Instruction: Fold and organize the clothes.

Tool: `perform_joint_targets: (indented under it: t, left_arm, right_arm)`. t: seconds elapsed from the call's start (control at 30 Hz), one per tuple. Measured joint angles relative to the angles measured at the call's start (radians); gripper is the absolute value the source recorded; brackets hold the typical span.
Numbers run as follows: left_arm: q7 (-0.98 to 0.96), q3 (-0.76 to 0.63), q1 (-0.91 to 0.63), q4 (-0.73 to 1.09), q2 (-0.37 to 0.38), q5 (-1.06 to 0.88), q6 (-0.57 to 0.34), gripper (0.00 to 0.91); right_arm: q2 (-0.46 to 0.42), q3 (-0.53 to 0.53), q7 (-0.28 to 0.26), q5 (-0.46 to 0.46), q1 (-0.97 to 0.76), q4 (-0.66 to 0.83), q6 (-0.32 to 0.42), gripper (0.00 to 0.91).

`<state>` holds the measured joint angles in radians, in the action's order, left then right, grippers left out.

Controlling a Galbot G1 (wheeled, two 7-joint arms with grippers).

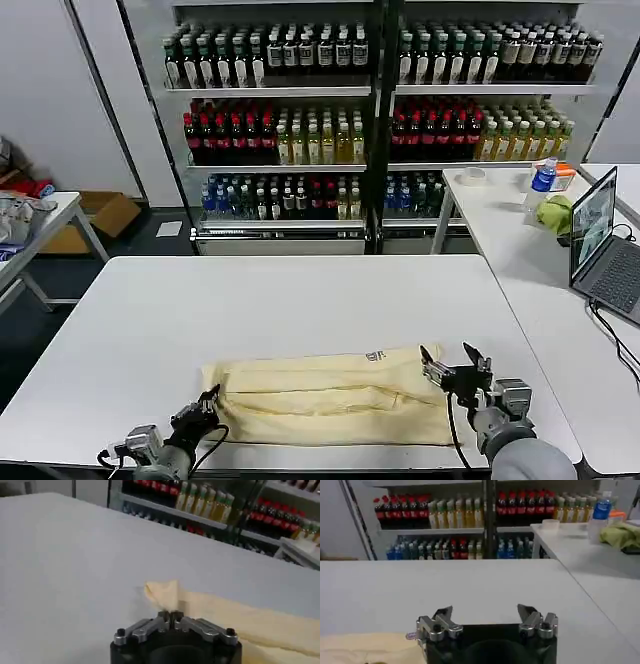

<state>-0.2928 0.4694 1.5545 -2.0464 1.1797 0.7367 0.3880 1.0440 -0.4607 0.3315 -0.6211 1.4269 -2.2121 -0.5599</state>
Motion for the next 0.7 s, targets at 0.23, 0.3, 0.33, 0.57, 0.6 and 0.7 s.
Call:
perform_joint_targets:
  t: [0.23, 0.3, 0.33, 0.57, 0.6, 0.7]
  left_arm:
    - [-0.013, 0.073, -0.01, -0.018, -0.028, 0.089, 0.018, 0.01]
    - [-0.014, 0.109, -0.012, -0.018, -0.048, 0.121, 0.023, 0.02]
    - [-0.013, 0.127, -0.012, -0.017, -0.058, 0.137, 0.025, 0.02]
    - [-0.011, 0.269, -0.031, 0.009, -0.146, 0.257, 0.046, 0.02]
    - [-0.009, 0.288, -0.035, 0.016, -0.159, 0.272, 0.048, 0.02]
    - [-0.001, 0.343, -0.046, 0.042, -0.199, 0.314, 0.053, 0.01]
  right_arm:
    - [-0.003, -0.014, 0.001, -0.013, 0.001, -0.002, 0.0, 0.907]
    - [-0.001, -0.017, 0.0, -0.017, 0.001, -0.002, 0.002, 0.907]
    - [0.0, -0.019, 0.0, -0.018, 0.0, -0.002, 0.003, 0.907]
    - [-0.007, -0.024, -0.002, -0.029, -0.009, 0.002, 0.008, 0.907]
    - [-0.009, -0.025, -0.003, -0.031, -0.011, 0.003, 0.009, 0.907]
    - [-0.015, -0.03, -0.005, -0.034, -0.013, 0.007, 0.012, 0.907]
